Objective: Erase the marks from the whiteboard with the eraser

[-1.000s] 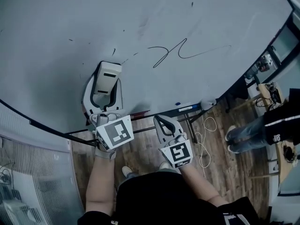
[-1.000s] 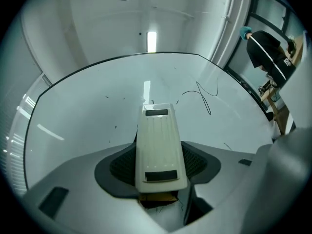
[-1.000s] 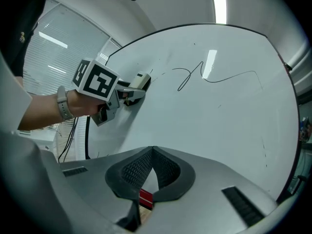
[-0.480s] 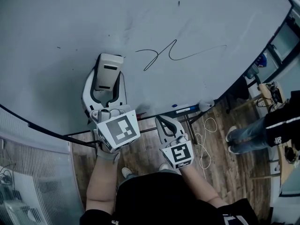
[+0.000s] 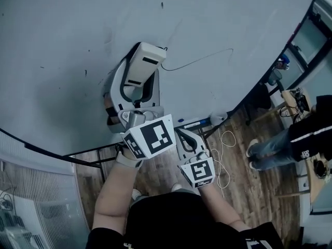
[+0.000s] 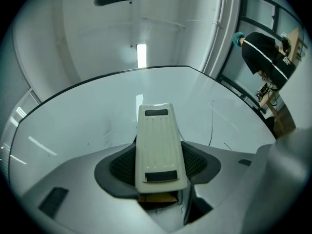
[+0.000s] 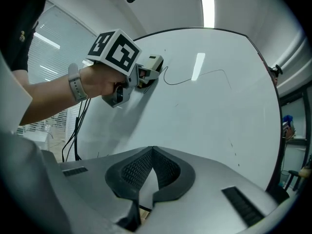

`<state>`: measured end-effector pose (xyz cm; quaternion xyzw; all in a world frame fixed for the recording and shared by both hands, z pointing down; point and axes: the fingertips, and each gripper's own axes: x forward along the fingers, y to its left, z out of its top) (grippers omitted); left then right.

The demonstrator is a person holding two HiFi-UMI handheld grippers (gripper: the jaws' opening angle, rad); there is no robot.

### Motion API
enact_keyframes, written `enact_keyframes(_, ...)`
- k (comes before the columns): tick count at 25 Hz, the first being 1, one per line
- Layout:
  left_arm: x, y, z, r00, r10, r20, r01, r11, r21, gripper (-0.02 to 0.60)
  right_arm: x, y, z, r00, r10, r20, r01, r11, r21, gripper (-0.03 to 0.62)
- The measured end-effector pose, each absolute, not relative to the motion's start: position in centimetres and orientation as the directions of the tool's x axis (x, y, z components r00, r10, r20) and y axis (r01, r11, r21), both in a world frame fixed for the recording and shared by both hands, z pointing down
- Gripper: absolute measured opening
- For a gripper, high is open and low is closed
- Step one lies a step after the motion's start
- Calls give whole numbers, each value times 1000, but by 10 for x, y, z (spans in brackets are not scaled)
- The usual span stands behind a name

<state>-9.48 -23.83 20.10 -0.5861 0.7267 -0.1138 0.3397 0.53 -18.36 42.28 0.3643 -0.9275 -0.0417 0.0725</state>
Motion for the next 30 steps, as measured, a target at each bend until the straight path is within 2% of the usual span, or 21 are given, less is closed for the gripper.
enact_keyframes(7, -17, -275, 218, 12, -947, -322, -752, 204, -627, 272, 64, -201, 421, -681, -724, 108, -711, 689, 139, 26)
enact_keyframes(13, -6, -282, 228, -14, -949, -316, -715, 231, -660, 272, 94, -208, 428, -687, -716, 127, -704, 699, 129, 26)
enact_keyframes(20, -54, -260, 244, -122, -940, -319, -734, 302, -609, 272, 75, -200, 437, -744, -651, 149, -638, 759, 130, 26)
enact_keyframes(30, -131, -222, 295, -199, -955, -219, -737, 293, -609, 272, 20, -178, 431, -764, -627, 151, -614, 779, 130, 26)
